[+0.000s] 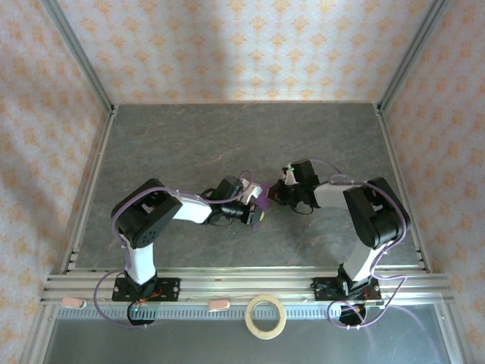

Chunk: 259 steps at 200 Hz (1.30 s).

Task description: Fold a paper plane with a square sheet of paper (pick it up from the middle)

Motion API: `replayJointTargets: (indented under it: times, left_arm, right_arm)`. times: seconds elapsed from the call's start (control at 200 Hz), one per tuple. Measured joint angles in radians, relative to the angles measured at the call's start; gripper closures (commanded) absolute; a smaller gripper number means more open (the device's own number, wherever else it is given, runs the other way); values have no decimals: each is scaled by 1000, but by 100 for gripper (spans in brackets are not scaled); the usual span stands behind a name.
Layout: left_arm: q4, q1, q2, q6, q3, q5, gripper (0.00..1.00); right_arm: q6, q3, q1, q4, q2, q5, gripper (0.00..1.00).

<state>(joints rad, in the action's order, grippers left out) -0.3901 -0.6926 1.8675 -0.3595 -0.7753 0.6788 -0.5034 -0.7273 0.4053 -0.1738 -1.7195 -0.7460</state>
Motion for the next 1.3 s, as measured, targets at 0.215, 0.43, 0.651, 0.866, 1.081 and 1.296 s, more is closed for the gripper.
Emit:
replayJointTargets:
  times: [0.215,0.43,0.651,0.866,1.081,1.296]
  left_arm:
    - [7,3,1,23,-1,11,100]
    - [7,6,2,34,0,20,100]
    - [6,8,2,48,2,24,100]
    - [10,8,4,48,-1,28,100]
    - [129,21,-105,31,53,16,100]
    - [253,38,-217,-35,11,17,100]
  right_arm:
    - [11,-6,-13,2,-31,-15,100]
    - [23,-50,-62,23,-67,-40,100]
    - [26,-78,-152,5,-90,-20,100]
    - [26,-86,-183,-2,-97,-9,100]
    - [25,-64,-184,-43,-93,-13,100]
    - [20,-1,-173,-91,-55,-10,100]
